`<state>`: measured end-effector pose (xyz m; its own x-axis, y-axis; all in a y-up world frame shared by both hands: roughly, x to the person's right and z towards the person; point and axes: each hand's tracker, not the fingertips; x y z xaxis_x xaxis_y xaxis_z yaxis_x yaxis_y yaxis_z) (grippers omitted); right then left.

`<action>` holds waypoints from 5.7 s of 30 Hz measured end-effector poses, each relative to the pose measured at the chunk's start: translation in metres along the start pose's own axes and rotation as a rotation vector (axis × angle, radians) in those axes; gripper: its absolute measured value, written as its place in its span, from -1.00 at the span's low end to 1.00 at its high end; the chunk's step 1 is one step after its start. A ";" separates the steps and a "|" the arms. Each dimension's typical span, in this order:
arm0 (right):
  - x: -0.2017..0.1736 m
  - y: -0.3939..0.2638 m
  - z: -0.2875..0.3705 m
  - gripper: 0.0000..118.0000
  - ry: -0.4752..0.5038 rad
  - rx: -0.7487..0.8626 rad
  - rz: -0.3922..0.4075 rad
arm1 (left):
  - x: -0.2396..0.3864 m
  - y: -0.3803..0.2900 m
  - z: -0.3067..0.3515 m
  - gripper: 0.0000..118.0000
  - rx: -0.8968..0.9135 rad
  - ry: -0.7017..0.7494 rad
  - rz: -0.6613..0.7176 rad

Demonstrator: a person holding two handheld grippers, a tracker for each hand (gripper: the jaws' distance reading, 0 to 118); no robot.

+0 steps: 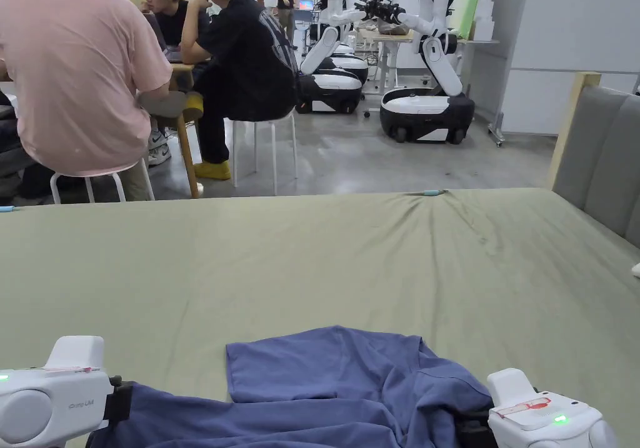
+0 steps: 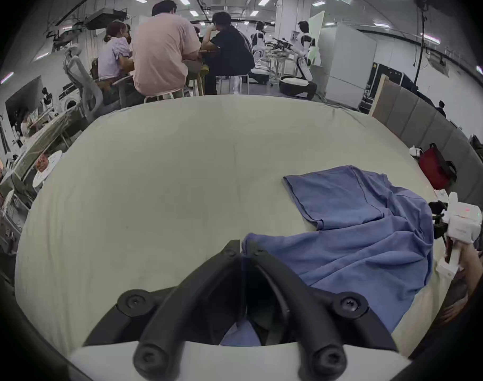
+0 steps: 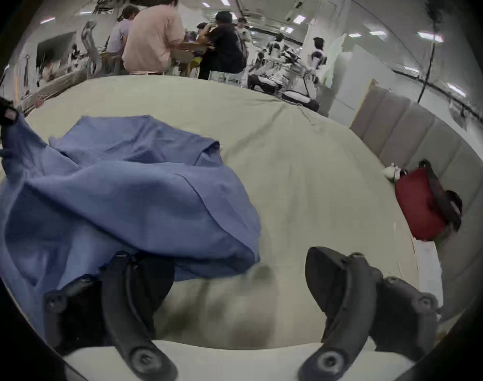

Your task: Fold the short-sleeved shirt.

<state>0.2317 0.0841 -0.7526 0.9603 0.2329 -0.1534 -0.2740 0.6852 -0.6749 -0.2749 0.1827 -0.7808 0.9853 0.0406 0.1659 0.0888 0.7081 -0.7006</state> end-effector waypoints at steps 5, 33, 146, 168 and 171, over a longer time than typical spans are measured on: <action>0.016 0.010 -0.002 -0.96 0.059 -0.020 -0.025 | 0.000 0.003 -0.003 -0.99 0.010 0.041 -0.025; 0.047 0.294 0.257 -0.96 -0.451 0.557 -0.030 | -0.054 0.200 0.174 -0.99 0.488 0.572 -0.306; -0.106 0.148 -0.054 1.00 0.198 0.036 0.059 | -0.078 -0.129 0.098 -0.97 -0.017 0.103 0.203; -0.097 0.163 0.045 -0.94 0.085 0.236 0.084 | -0.071 -0.093 0.083 -0.97 0.048 0.192 0.085; -0.094 0.179 0.080 -0.94 0.028 0.285 0.119 | -0.063 -0.063 0.086 -0.98 0.092 0.214 0.047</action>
<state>0.0878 0.2401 -0.8018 0.9207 0.3063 -0.2419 -0.3840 0.8214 -0.4217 -0.3549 0.1963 -0.6874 0.9974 -0.0683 -0.0226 0.0383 0.7708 -0.6359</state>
